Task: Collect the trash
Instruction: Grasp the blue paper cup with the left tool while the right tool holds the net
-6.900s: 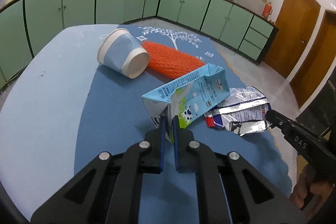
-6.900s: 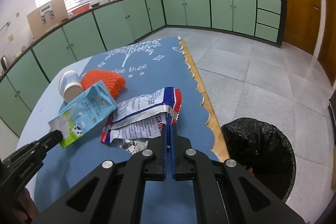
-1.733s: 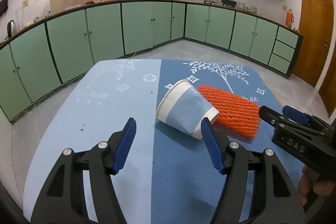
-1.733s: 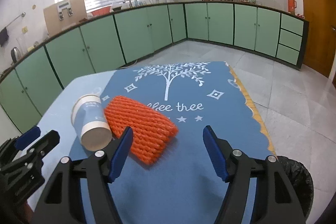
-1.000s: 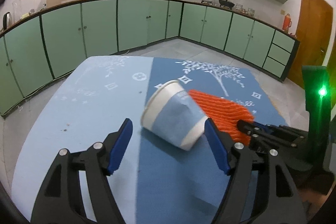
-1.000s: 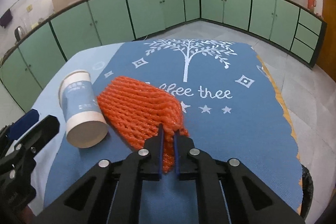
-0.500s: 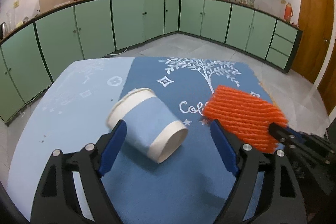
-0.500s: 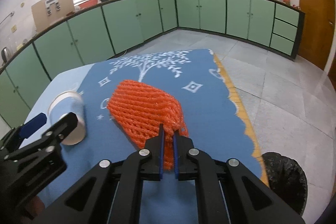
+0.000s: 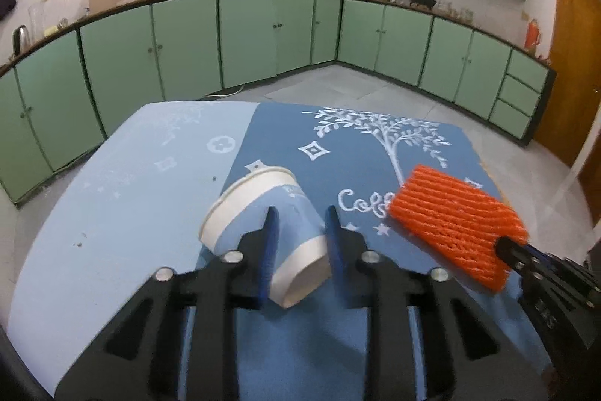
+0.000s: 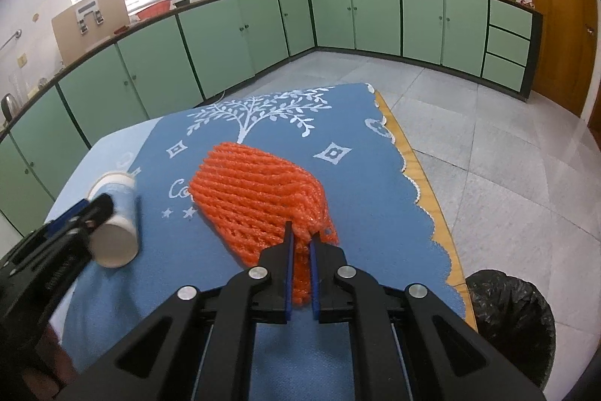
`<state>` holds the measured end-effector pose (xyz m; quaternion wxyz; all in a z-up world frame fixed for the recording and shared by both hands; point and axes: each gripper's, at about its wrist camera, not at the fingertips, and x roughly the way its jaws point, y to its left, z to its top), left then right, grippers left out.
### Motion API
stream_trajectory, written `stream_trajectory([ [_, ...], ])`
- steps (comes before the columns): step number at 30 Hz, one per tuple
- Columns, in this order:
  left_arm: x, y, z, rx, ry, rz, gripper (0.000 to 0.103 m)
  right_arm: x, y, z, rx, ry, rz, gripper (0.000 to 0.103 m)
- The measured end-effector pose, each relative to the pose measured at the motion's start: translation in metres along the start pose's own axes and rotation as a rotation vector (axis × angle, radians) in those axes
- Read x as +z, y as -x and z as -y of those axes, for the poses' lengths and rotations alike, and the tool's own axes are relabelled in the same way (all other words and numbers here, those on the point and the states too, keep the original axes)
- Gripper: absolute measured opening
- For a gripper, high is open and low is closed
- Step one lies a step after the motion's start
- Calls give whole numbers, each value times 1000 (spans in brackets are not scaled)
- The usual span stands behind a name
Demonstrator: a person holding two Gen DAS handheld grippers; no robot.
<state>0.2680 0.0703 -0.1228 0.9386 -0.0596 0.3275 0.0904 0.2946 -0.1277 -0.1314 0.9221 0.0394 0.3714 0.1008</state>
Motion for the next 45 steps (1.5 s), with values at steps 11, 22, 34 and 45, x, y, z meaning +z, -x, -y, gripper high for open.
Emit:
stream_trajectory([
  [11,-20,35,-35,-40,22,-21,24,-3,4,-7,-7,20,3,7],
  [22,-23,45,-40,-86,112,-39,74,-4,3,-11,-15,29,-1,7],
  [34,-2,-17,1,-18,77,-107,76,-3,2,-6,-3,14,-1,7],
  [45,-6,-34,-14,-84,180,-169,52,-2,1,1,13,-6,-7,7],
])
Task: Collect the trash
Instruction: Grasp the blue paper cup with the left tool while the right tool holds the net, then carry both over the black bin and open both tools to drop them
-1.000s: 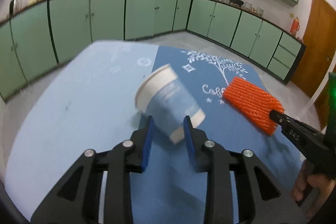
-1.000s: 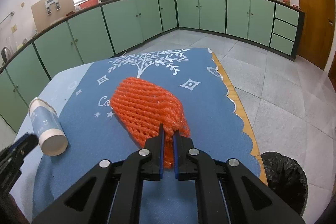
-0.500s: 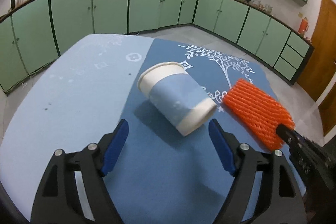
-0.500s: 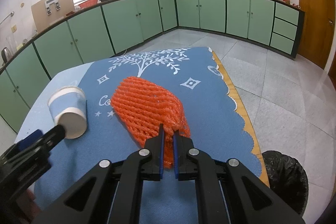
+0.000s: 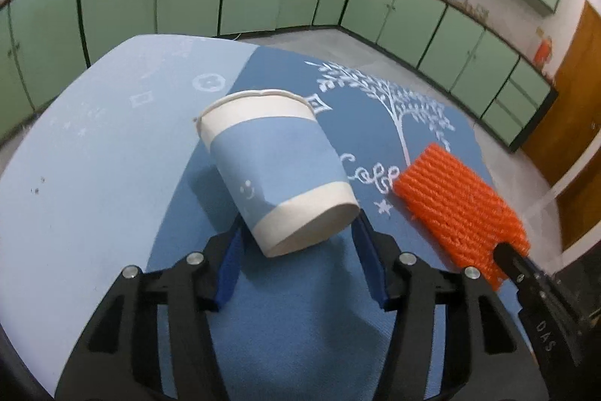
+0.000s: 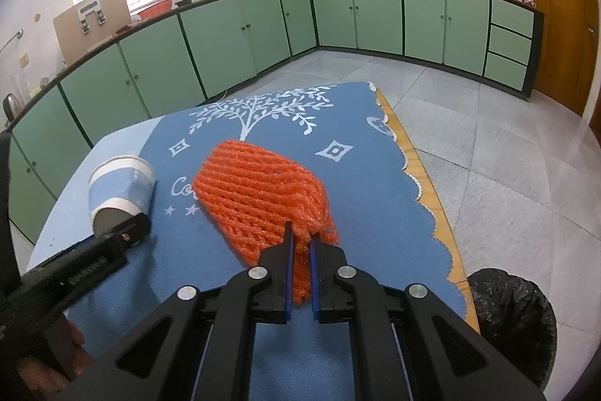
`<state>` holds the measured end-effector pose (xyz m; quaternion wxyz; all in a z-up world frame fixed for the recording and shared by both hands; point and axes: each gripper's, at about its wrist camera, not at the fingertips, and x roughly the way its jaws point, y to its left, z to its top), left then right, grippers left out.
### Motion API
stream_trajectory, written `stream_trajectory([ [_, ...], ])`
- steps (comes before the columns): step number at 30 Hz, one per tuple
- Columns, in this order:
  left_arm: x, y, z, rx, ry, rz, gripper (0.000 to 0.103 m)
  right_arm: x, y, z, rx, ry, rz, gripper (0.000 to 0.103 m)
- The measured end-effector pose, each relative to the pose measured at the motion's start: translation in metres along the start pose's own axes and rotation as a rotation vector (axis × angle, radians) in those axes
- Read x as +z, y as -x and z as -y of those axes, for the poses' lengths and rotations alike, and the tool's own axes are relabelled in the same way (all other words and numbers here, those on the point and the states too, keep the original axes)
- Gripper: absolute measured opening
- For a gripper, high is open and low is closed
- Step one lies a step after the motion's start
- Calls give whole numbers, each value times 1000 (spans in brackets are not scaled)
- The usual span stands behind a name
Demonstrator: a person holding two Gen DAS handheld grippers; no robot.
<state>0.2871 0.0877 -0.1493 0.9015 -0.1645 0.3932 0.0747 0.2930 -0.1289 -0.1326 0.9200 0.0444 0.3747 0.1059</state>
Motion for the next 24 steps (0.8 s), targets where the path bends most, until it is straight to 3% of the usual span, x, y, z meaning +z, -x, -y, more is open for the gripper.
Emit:
stream_trajectory([
  [9,-11,32,-15,-26,-23,35,51,0,3,-1,-3,9,10,7],
  [16,-33,51,-9,-36,-93,27,51,-7,16,-4,-12,16,16,7],
  [24,-37,69,-1,-55,-120,53,51,-16,44,0,-22,23,27,7],
])
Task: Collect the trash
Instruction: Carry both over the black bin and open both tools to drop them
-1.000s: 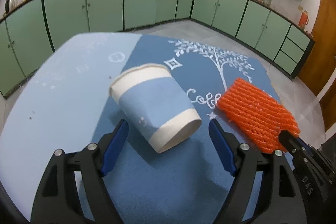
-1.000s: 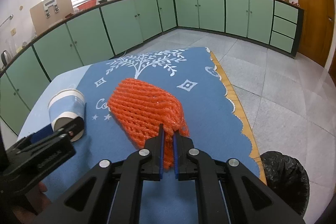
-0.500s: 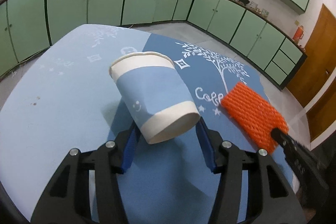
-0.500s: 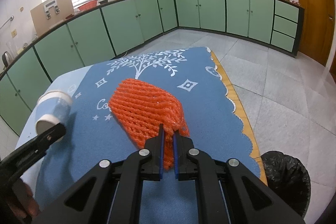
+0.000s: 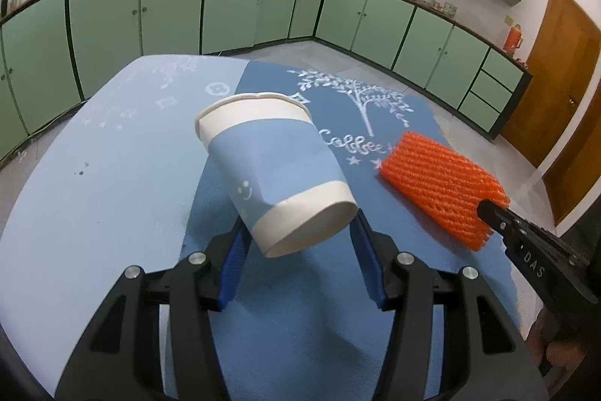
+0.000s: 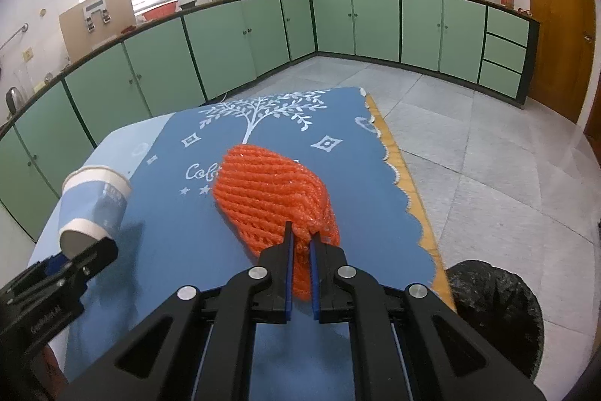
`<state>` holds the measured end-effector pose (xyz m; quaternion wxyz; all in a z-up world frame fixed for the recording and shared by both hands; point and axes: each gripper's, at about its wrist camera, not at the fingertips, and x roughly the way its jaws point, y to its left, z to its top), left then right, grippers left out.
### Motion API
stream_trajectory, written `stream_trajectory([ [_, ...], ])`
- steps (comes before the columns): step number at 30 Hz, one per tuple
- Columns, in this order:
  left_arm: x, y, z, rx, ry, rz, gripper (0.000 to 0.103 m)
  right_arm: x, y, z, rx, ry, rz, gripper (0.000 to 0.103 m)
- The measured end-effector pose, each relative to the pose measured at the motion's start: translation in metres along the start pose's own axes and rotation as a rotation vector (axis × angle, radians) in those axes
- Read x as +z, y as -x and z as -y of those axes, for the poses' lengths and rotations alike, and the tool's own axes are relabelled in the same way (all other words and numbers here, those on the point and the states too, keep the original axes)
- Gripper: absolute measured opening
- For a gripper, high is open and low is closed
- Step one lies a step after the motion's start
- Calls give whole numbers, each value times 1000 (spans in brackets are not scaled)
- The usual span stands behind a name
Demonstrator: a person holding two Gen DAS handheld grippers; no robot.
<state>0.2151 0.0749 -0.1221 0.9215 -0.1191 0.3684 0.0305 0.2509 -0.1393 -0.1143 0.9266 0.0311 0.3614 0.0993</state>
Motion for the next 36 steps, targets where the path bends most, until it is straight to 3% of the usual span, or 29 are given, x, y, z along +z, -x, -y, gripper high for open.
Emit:
stream_trajectory([
  [13,-16,36,57,-98,-109,21,51,-10,77,48,-61,-38,67,7],
  [28,-63,52,196,-375,-322,-38,52,-61,167,167,-284,-192,99,7],
  [36,-94,34,260,-482,-424,-137,52,-98,175,222,-374,-286,47,7],
])
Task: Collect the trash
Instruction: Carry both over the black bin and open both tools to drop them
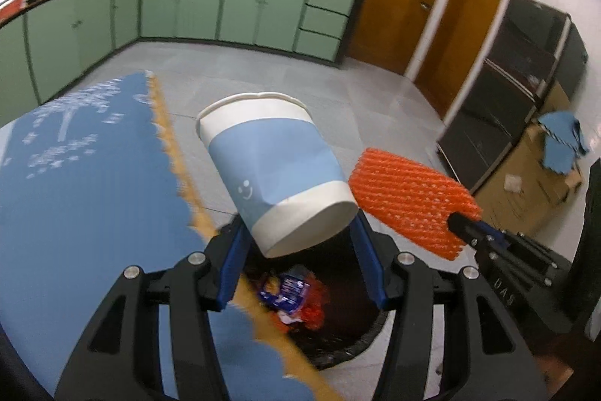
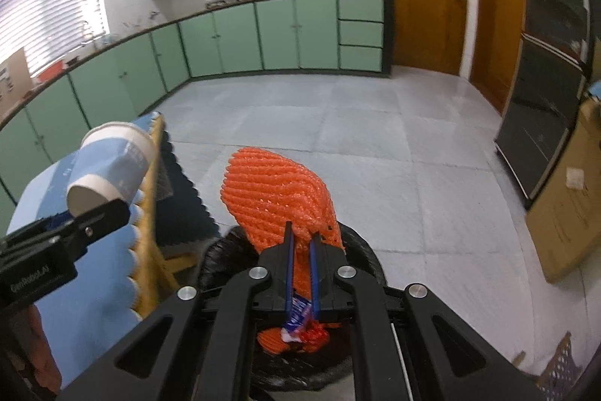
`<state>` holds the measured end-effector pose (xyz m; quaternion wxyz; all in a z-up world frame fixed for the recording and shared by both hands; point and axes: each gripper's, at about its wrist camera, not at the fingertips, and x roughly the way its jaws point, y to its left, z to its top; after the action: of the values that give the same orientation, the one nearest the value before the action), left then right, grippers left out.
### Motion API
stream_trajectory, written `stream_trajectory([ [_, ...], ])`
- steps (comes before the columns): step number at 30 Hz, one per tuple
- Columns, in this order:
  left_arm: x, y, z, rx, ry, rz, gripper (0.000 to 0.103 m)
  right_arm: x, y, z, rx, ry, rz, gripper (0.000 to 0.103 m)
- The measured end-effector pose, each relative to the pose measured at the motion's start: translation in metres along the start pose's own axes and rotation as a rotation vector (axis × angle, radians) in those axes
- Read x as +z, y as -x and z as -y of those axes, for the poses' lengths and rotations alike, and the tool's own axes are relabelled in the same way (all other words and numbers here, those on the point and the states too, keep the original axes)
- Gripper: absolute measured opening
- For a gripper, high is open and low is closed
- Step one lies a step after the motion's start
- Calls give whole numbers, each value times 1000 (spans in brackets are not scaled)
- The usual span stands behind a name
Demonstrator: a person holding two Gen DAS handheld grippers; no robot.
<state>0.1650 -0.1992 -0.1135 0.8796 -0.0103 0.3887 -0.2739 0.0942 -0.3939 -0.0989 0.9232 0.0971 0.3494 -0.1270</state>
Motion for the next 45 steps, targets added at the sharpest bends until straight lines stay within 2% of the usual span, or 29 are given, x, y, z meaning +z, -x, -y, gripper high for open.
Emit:
stream_trajectory([
  [7,-8,-41,33,-33,-79,-82,53,-14,-18,26,-37,-47,-44,7],
  [14,-12,-74,31,-67,-87,-178,54,-35,-51,42,-61,-68,-124,7],
  [18,-11,-78,32,-67,-88,-189,54,-45,-69,47,-54,-86,-168,7],
  [20,-9,-78,32,-66,-86,-190,58,-45,-73,45,-48,-88,-175,8],
  [23,-5,-76,27,-58,-75,-184,58,-40,-81,44,-30,-83,-188,13],
  [26,0,-69,21,-52,-59,-168,58,-36,-82,43,-27,-66,-178,33],
  [31,8,-47,14,-32,-50,-111,61,-31,-68,36,-30,-54,-150,49],
  [39,9,6,-5,19,-15,-27,68,-18,-25,21,-22,-18,-84,89],
  [42,6,29,-12,51,8,3,75,-11,-6,14,-2,-14,-59,97],
  [45,1,55,-18,89,30,31,80,-6,12,5,32,-8,-52,97],
])
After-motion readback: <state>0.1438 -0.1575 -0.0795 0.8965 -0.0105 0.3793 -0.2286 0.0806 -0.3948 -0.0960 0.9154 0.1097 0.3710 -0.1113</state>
